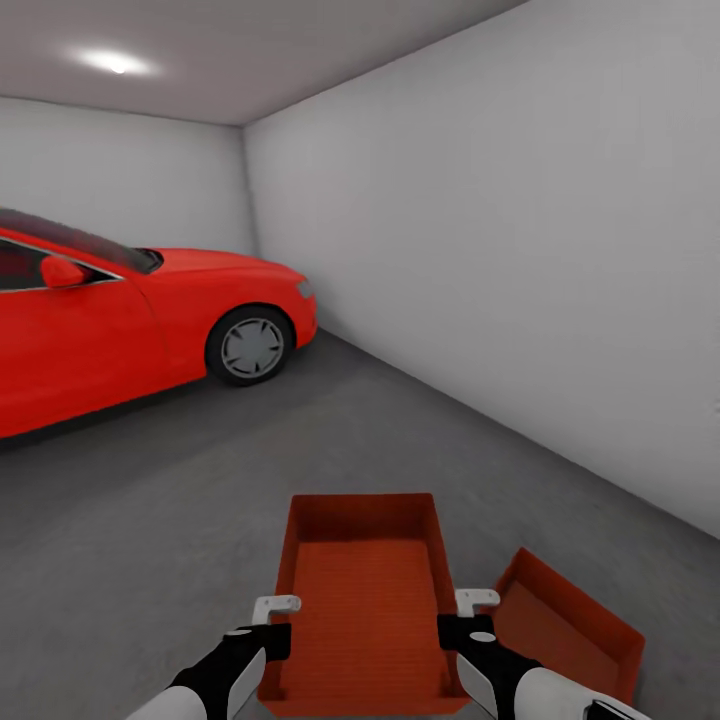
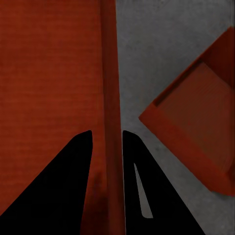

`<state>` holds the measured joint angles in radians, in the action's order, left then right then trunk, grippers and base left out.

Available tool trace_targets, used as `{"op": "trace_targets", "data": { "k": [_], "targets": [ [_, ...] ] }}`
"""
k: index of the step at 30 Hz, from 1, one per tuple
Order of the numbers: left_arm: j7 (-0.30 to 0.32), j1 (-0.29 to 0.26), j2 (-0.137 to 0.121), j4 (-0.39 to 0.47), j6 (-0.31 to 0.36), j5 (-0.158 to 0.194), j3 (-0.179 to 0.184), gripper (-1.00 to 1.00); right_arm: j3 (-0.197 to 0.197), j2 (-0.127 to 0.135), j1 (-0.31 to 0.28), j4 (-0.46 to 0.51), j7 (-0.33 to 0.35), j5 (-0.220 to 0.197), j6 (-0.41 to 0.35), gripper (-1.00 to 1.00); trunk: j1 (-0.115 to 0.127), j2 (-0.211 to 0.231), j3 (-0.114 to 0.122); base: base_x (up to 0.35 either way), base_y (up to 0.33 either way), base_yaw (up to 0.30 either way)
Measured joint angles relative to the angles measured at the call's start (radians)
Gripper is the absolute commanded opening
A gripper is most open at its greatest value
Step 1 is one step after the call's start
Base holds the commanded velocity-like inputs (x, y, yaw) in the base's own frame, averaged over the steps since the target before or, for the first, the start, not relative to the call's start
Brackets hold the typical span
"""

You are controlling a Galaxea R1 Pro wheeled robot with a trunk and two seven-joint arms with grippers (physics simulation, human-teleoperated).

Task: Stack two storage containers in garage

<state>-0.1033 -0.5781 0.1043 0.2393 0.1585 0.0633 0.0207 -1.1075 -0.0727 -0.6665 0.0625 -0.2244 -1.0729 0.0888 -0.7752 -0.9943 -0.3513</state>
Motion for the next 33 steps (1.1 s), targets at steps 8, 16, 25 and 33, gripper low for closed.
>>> {"op": "trace_targets", "data": {
  "k": [8,16,25,33],
  "targets": [
    [0.001,0.000,0.000,0.000,0.000,0.000,0.000,-1.00,0.001,-0.001,0.000,-0.001,0.000,0.001,0.000,-1.00,0.000,0.000,0.000,0.321,0.000,-0.244],
    [0.001,0.000,0.000,0.000,0.000,0.000,0.000,-1.00,0.001,-0.001,0.000,-0.001,0.000,0.002,0.000,-1.00,0.000,0.000,0.000,0.321,0.000,-0.245],
    [0.001,0.000,-0.001,0.000,0.000,0.001,0.000,-1.00,0.002,-0.001,0.000,-0.002,0.001,0.002,0.000,-1.00,0.000,0.000,0.000,0.321,0.000,-0.245],
    [0.000,0.000,0.000,0.000,0.000,0.001,0.000,-1.00,0.001,0.000,0.000,-0.001,0.001,0.001,0.000,-1.00,-0.001,0.000,0.000,0.124,0.000,-0.244]
  ]
}}
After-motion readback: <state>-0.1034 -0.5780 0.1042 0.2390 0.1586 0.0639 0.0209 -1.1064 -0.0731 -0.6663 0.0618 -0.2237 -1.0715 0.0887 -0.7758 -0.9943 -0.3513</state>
